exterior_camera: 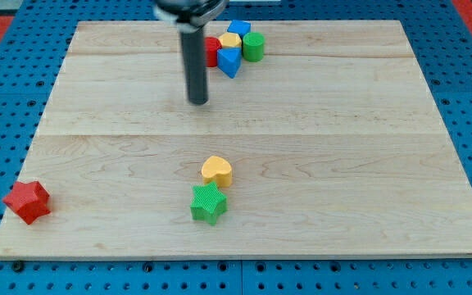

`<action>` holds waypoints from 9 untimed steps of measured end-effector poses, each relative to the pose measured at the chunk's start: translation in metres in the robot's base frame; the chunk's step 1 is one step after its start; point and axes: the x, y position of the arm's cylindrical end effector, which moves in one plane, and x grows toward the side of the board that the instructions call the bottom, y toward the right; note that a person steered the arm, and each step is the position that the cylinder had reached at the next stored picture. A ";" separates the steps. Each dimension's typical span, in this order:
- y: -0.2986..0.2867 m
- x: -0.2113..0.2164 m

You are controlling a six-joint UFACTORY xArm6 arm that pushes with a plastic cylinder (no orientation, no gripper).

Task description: Move red star towards the center

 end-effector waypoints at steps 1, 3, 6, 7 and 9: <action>-0.015 0.099; -0.108 0.213; -0.146 0.196; -0.204 0.213; -0.178 0.144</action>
